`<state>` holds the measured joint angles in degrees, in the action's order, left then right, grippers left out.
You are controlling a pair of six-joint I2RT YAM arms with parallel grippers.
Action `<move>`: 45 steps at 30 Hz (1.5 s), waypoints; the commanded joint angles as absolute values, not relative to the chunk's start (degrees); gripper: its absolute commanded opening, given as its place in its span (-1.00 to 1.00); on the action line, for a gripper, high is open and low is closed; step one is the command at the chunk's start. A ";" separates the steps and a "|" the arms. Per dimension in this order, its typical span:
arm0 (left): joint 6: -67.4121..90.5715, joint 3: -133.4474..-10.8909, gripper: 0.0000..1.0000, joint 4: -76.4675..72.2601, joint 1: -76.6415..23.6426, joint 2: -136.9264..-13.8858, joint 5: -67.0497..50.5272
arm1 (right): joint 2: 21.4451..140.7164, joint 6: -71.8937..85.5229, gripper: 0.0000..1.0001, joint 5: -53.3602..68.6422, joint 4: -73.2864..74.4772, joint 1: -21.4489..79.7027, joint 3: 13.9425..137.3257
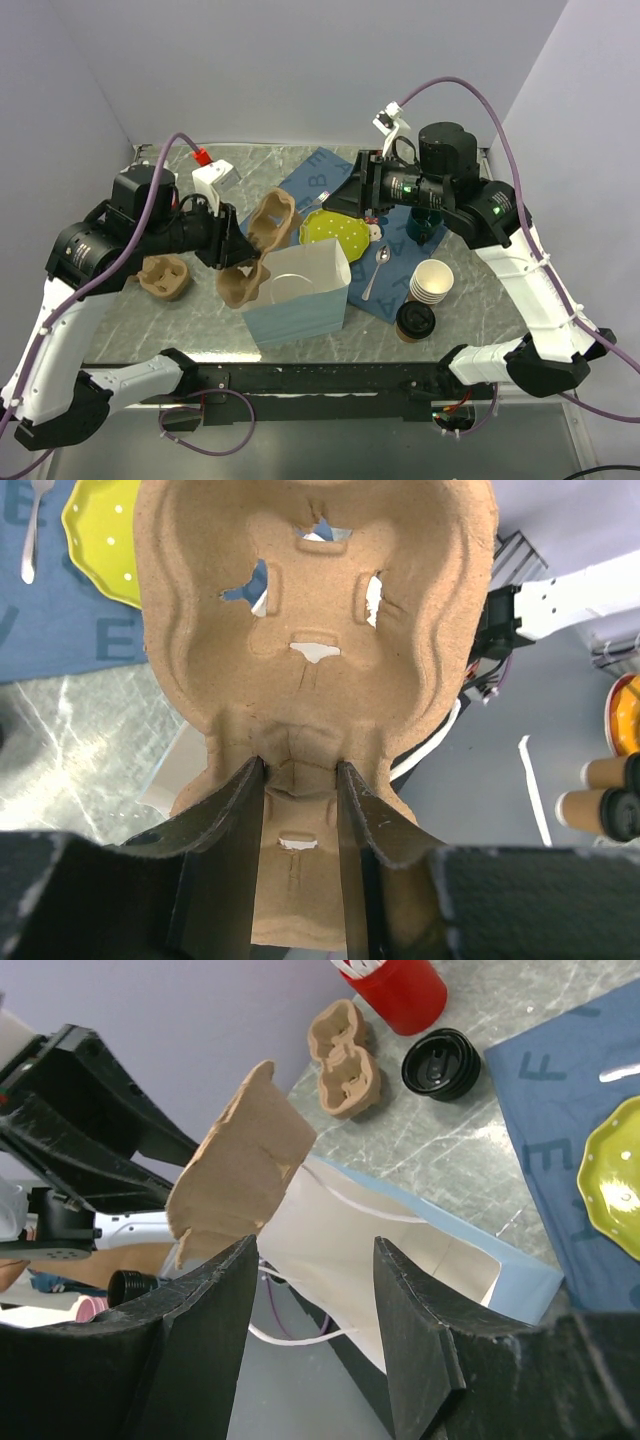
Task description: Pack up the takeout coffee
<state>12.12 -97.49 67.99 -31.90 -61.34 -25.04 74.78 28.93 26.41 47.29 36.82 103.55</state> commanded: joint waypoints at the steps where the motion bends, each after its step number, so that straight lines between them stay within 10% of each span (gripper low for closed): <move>1: 7.83 -100.02 -0.32 66.35 -32.87 -62.40 -25.05 | 73.30 29.36 0.15 26.72 45.97 36.91 103.10; 31: -8.08 -97.12 -0.35 63.90 -35.16 -60.64 -29.88 | 74.62 28.04 0.15 29.16 47.04 36.83 103.80; 45: -10.11 -94.04 -0.33 62.75 -36.04 -60.38 -30.59 | 52.39 15.57 0.12 41.66 10.99 40.42 66.45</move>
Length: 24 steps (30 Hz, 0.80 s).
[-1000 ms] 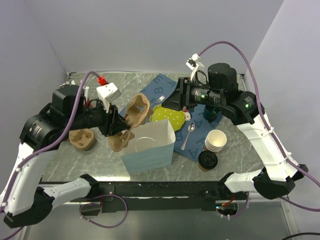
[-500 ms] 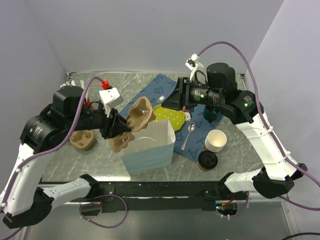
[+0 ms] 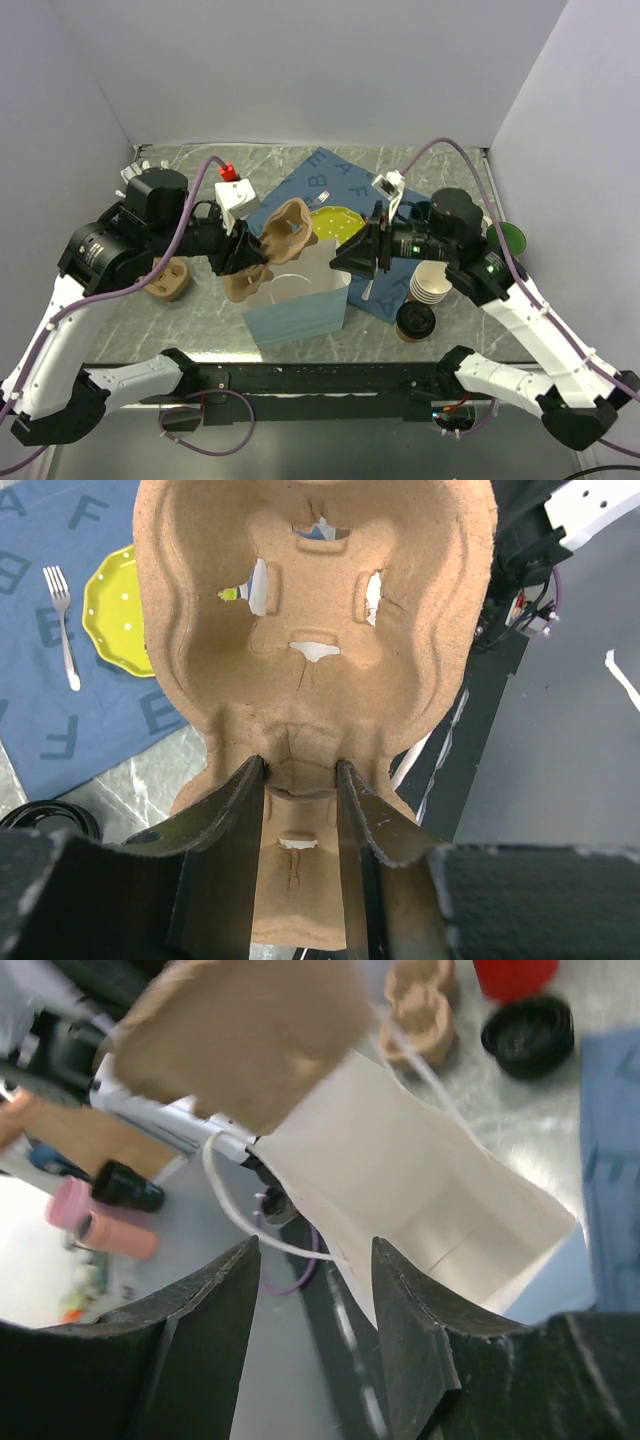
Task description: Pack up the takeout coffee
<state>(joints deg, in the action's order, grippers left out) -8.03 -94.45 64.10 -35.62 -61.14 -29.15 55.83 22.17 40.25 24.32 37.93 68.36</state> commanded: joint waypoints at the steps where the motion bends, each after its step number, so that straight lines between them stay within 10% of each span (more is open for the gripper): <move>1: -10.28 -94.13 -0.33 62.84 -36.12 -60.47 -30.41 | 52.47 14.60 0.14 41.75 10.90 41.13 66.36; 18: -10.81 -89.74 -0.33 62.05 -36.56 -58.80 -30.94 | 60.11 0.44 0.22 29.98 13.71 56.25 71.28; 24: -12.65 -88.86 -0.33 61.70 -36.56 -58.89 -30.94 | 59.33 -1.50 -0.06 31.81 12.84 58.36 71.02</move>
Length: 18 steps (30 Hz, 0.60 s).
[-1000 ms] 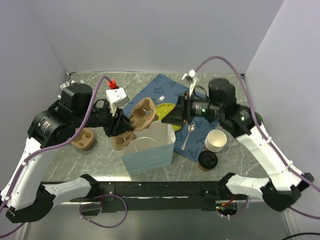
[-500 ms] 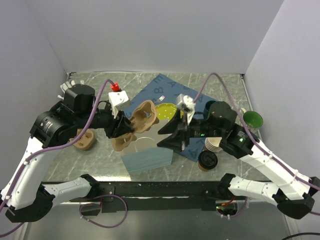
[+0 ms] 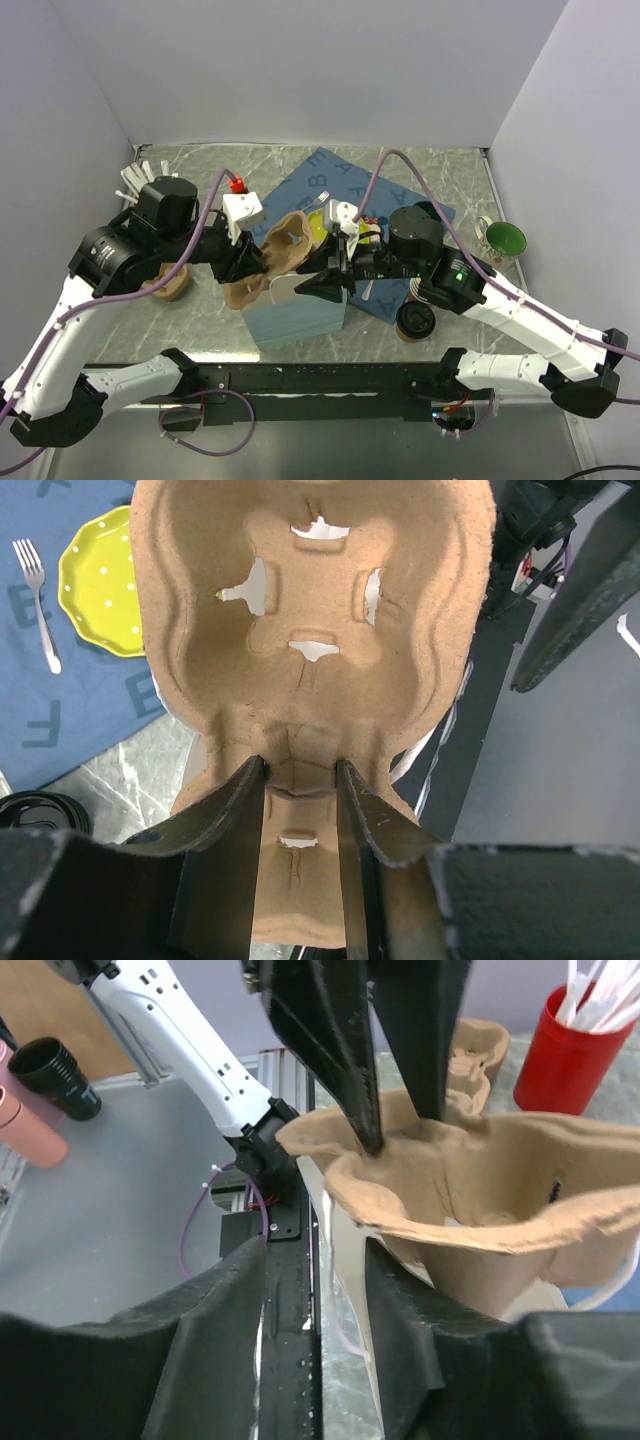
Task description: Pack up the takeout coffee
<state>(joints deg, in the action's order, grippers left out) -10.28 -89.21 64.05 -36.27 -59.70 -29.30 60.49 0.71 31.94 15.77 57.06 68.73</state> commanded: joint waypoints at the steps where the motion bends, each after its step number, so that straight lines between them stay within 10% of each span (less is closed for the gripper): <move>1: -12.92 -88.68 -0.33 61.70 -36.65 -58.97 -31.02 | 59.15 -1.32 -0.11 32.08 12.22 58.62 70.41; 9: -13.45 -87.71 -0.35 59.86 -36.65 -59.15 -31.29 | 57.22 -0.88 -0.83 33.05 11.69 59.94 66.54; 18: -13.27 -87.89 -0.35 58.19 -36.65 -59.94 -32.69 | 58.88 -1.85 -1.00 35.24 12.57 60.21 67.59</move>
